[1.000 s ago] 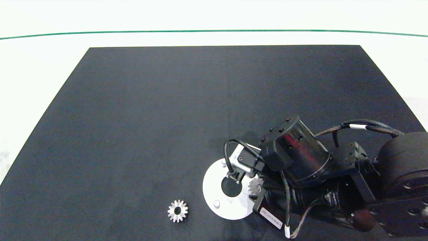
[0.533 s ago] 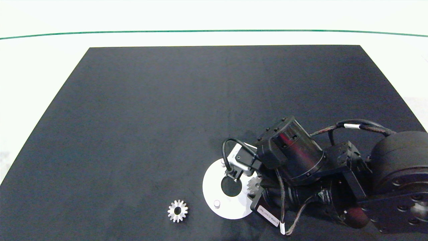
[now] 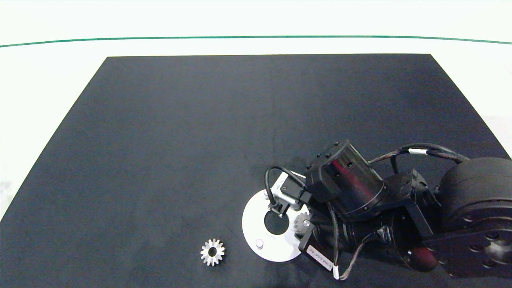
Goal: Install three planetary gears onto the carrier pins
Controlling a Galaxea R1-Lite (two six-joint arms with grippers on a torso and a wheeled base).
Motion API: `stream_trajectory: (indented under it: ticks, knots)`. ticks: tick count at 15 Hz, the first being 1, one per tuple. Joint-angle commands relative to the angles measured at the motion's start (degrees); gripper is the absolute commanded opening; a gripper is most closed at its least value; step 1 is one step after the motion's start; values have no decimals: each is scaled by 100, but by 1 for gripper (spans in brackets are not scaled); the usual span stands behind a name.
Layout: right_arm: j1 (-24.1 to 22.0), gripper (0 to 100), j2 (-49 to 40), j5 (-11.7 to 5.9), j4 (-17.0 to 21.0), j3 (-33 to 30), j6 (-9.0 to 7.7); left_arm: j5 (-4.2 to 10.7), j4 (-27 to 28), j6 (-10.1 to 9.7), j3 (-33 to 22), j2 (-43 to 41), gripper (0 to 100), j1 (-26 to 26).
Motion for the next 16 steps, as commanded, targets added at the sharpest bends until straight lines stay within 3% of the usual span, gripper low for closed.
stream_trajectory:
  ticks: [1, 3, 5, 8, 11, 13, 15, 16]
  knots:
    - [-1, 100, 10, -12, 14, 2, -6, -5, 18, 9, -2, 10, 100, 1]
    - [7, 100, -245, -38, 41, 46, -15, -5, 18, 9, 7, 10, 100, 1]
    - [-10, 100, -1432, -100, 58, 406, -50, -5, 9, 9, -10, 1, 100, -8]
    - [-608, 100, -3093, -205, 58, 1584, -77, -5, 9, 9, -2, -8, 100, 1]
    - [-1223, 100, -3647, -65, -82, 2823, -6, -14, 0, 9, -2, 1, 100, 1]
    - [-1258, 100, -3858, -3, -1005, 3658, 126, -14, 9, 0, 7, -34, 100, 1]
    - [-1355, 100, -3902, -30, -1937, 4063, 187, -14, 9, -26, -2, -52, 100, 1]
    - [-1469, 100, -3875, -21, -1981, 3992, 187, -14, 9, -17, -2, -52, 100, 1]
